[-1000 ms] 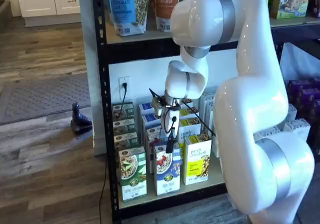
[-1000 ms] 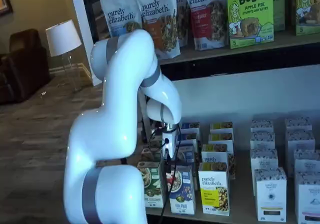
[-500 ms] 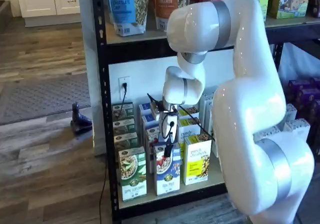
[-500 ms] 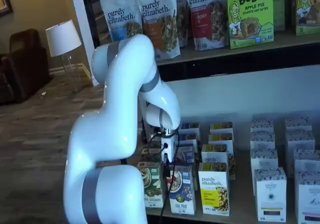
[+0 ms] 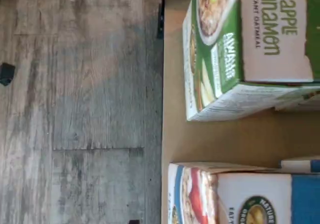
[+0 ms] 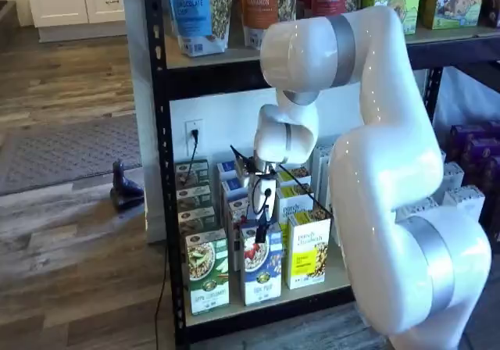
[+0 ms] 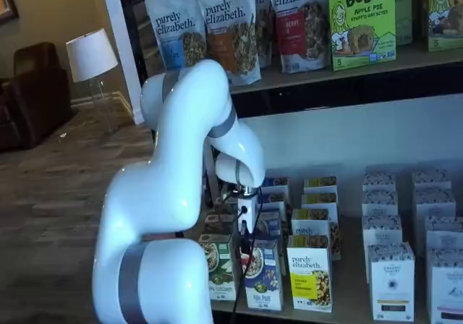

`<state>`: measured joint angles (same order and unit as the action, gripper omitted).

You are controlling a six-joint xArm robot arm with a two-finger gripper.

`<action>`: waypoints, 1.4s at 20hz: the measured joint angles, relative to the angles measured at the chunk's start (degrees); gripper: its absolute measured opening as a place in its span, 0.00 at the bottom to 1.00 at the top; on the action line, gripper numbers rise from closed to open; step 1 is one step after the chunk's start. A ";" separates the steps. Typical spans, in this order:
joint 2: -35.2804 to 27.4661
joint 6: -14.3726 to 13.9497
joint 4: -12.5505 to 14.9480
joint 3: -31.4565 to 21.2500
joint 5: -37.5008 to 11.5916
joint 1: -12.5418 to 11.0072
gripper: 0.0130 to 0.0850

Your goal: Pick up the blue and white box that is on the bottom shelf, the second box from the left

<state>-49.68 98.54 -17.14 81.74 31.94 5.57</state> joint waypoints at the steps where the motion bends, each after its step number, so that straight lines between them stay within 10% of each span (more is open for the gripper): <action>1: -0.53 -0.01 0.06 0.82 0.36 -0.09 1.00; 28: -9.59 -7.17 8.83 12.15 5.12 -0.55 1.00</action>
<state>-59.28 91.37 -8.31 93.89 37.06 5.02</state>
